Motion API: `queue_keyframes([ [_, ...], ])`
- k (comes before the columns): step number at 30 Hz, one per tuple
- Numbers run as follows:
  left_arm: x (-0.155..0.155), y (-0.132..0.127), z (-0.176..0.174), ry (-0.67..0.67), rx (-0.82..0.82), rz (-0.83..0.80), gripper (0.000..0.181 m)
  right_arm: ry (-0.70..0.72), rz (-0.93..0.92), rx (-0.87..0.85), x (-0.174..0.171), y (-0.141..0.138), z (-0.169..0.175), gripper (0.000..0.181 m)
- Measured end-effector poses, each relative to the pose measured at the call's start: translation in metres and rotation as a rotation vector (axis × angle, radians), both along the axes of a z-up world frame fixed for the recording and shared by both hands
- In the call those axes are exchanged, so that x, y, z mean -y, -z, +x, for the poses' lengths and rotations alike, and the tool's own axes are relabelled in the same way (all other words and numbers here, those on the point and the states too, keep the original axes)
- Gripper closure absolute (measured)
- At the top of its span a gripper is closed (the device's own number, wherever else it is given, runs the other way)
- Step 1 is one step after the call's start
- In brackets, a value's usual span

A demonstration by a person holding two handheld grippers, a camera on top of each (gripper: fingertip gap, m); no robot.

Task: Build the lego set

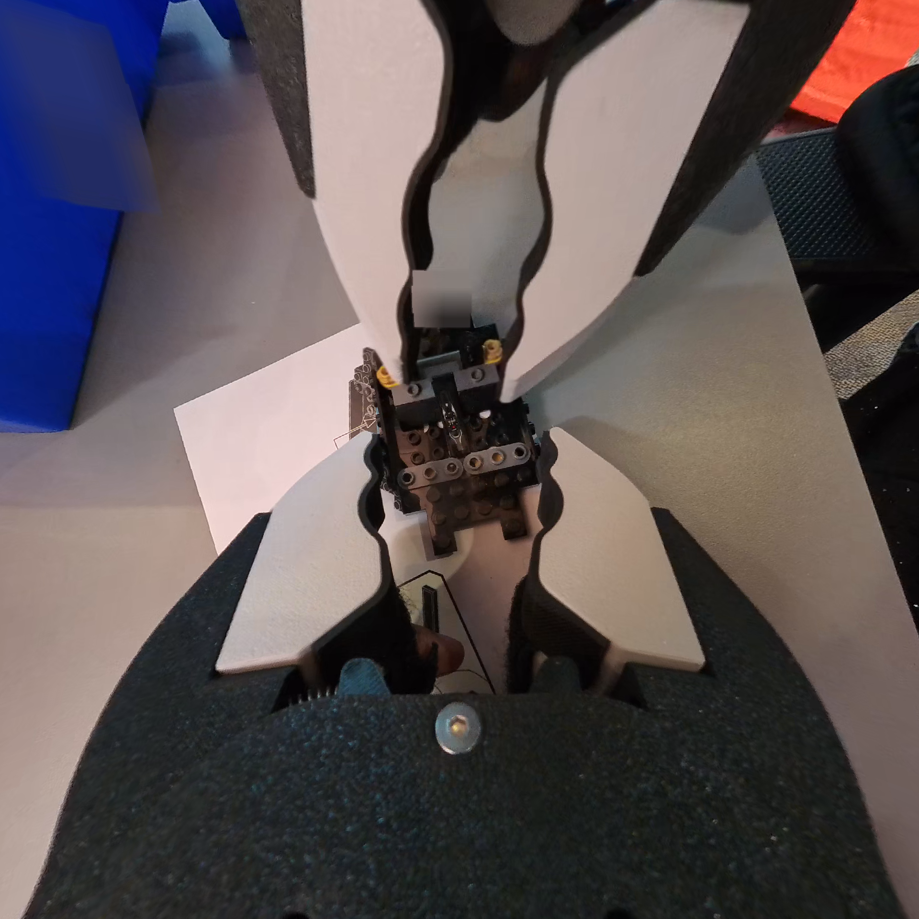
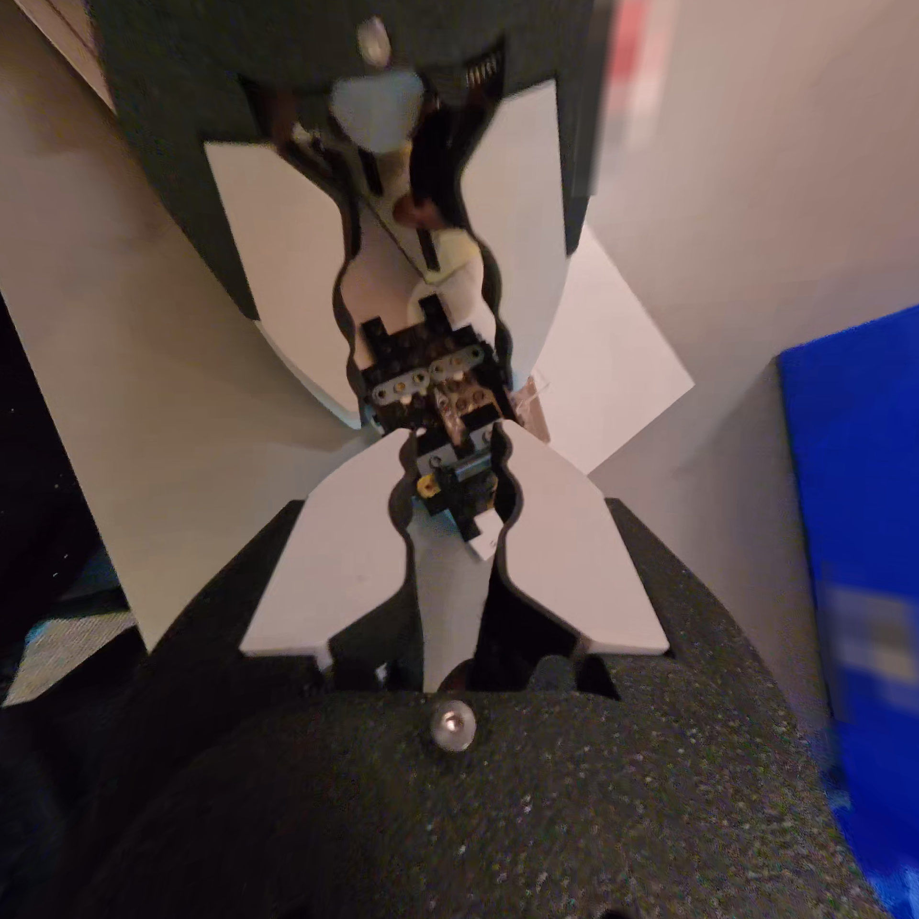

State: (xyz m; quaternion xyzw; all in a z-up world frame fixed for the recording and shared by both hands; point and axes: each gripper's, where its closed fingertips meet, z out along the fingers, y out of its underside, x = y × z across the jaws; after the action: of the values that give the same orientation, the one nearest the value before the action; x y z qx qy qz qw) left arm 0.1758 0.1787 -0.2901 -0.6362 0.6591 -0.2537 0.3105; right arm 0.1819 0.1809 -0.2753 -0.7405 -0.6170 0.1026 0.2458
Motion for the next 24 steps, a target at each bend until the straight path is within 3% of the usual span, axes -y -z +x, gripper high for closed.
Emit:
queue_keyframes([
  [9,0.0,0.0,-0.001,-0.039,-0.001,0.005,0.121,0.173,-0.086,-0.025,0.007,0.005,-0.006,0.144],
  [14,0.0,0.0,-0.001,-0.037,-0.002,-0.01,0.121,0.047,-0.076,0.061,0.008,0.005,-0.004,0.139],
  [18,0.002,0.0,-0.001,-0.019,-0.002,-0.015,0.121,-0.051,-0.041,-0.032,0.004,-0.007,-0.008,0.169],
  [21,0.008,0.0,-0.002,0.035,0.0,-0.04,0.121,-0.141,-0.007,-0.041,0.004,-0.005,-0.011,0.174],
  [24,0.01,-0.001,-0.003,0.064,0.002,-0.058,0.121,-0.184,-0.091,-0.057,0.009,0.002,-0.018,0.174],
])
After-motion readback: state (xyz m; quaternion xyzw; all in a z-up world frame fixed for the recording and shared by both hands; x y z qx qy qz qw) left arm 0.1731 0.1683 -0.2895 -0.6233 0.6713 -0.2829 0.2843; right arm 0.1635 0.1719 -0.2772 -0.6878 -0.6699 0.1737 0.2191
